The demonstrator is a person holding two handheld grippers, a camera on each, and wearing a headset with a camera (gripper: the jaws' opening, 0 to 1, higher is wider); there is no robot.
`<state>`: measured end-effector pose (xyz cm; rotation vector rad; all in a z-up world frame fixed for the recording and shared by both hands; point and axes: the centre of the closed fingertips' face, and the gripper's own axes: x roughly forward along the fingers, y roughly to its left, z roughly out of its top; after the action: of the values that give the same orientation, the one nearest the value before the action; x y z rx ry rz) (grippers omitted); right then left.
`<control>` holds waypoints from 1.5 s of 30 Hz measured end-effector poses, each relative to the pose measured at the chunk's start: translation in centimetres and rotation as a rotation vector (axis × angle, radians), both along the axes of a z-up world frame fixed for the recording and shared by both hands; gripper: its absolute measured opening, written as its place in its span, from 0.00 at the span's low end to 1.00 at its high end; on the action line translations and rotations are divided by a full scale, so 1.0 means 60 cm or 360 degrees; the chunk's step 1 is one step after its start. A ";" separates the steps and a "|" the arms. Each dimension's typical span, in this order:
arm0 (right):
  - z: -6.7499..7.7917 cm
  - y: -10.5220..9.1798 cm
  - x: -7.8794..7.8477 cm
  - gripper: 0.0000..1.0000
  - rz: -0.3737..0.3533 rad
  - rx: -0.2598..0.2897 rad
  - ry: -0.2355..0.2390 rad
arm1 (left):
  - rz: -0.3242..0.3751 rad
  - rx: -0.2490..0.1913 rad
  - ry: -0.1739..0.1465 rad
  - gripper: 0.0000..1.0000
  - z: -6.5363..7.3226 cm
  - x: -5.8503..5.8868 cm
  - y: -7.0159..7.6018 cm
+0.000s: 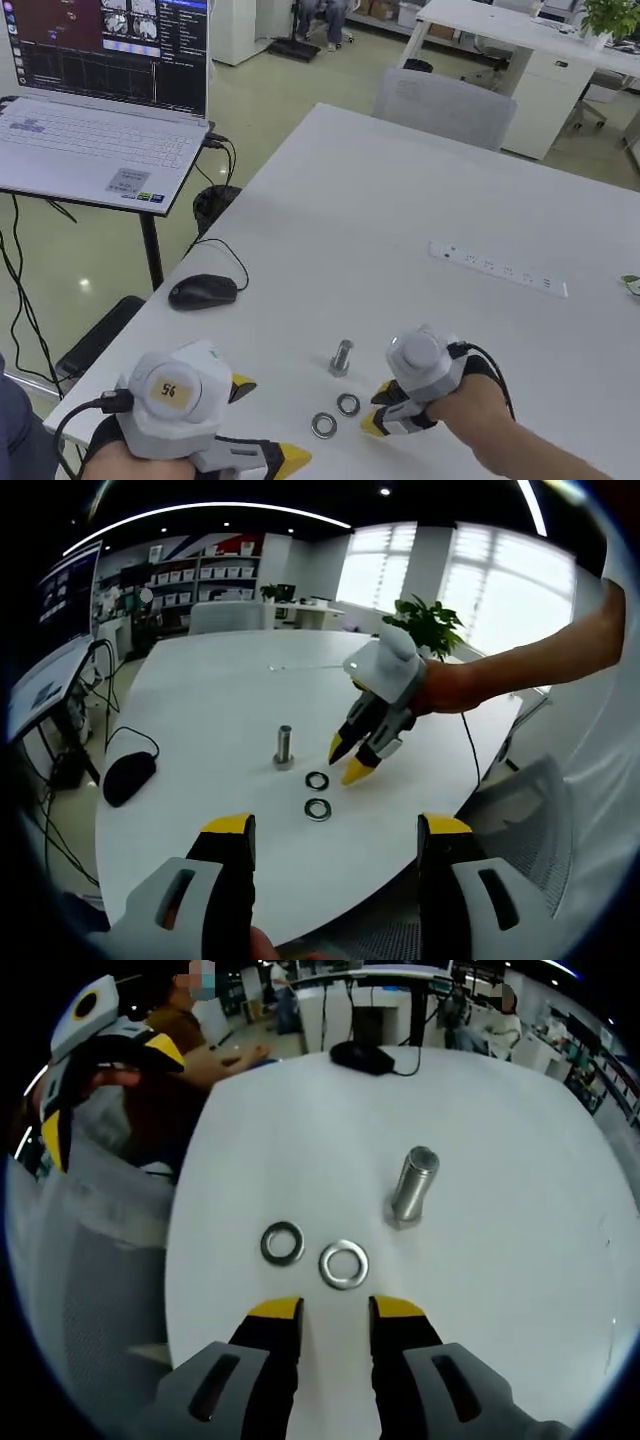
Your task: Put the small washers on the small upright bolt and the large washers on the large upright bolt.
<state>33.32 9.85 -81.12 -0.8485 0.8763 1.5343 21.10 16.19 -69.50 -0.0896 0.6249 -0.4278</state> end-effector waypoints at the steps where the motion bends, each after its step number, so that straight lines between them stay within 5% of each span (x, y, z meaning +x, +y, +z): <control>1: -0.002 0.004 0.003 0.28 0.0024 -0.0007 -0.0005 | 0.0002 0.0000 -0.0001 0.65 0.000 0.000 0.001; 25: -0.023 0.027 0.001 0.31 0.0359 -0.0084 -0.0104 | 0.0002 -0.0001 0.0012 0.65 -0.002 0.002 0.003; 45: -0.023 0.035 -0.003 0.24 0.0341 -0.0041 -0.0158 | 0.0011 0.0000 0.0010 0.65 -0.001 0.001 0.003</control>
<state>33.11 11.97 -82.48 -1.0559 0.7533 1.6525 21.14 16.39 -69.58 -0.0932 0.6305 -0.4211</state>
